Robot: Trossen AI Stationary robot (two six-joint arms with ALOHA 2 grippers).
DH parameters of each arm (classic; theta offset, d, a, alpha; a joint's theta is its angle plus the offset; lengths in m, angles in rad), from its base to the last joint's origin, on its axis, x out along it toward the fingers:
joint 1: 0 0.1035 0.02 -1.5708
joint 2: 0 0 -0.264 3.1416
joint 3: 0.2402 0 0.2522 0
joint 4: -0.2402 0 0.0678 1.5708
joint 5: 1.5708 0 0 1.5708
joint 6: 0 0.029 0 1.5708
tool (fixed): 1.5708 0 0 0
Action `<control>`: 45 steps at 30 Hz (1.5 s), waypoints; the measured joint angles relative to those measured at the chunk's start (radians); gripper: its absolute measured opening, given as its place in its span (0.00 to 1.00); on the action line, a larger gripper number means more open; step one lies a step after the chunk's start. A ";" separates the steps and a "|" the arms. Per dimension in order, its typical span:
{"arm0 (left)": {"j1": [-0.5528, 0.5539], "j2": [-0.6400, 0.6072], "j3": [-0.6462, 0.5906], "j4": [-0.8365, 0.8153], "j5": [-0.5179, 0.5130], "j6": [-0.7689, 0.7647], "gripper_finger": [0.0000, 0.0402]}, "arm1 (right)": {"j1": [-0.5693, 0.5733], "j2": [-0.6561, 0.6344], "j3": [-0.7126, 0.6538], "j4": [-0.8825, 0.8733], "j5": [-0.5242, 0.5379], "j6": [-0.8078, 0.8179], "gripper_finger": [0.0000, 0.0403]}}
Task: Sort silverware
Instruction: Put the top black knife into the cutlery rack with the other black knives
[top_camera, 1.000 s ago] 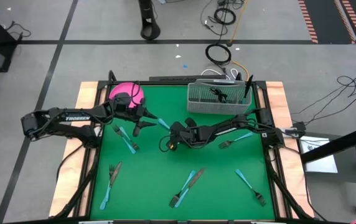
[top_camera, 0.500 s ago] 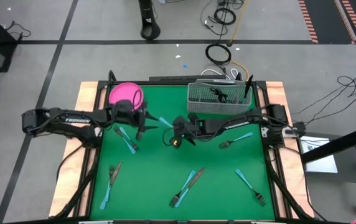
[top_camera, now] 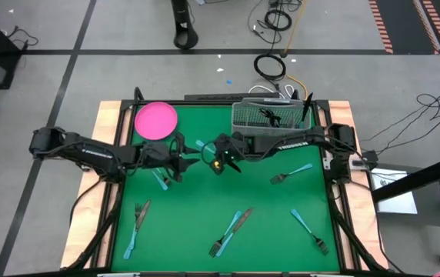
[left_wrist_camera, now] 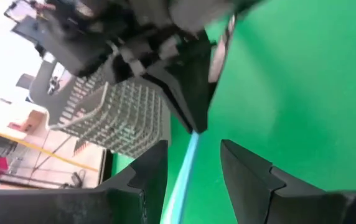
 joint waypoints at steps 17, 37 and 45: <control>0.003 0.239 0.026 0.154 -0.090 0.112 0.37 | -0.032 0.000 0.000 0.068 -0.113 0.003 0.00; 0.028 0.328 0.040 0.225 -0.170 0.128 0.37 | -0.035 0.000 0.000 0.093 -0.142 0.004 0.00; 0.044 0.328 0.040 0.230 -0.183 0.119 0.24 | -0.035 0.000 0.000 0.094 -0.139 0.001 0.00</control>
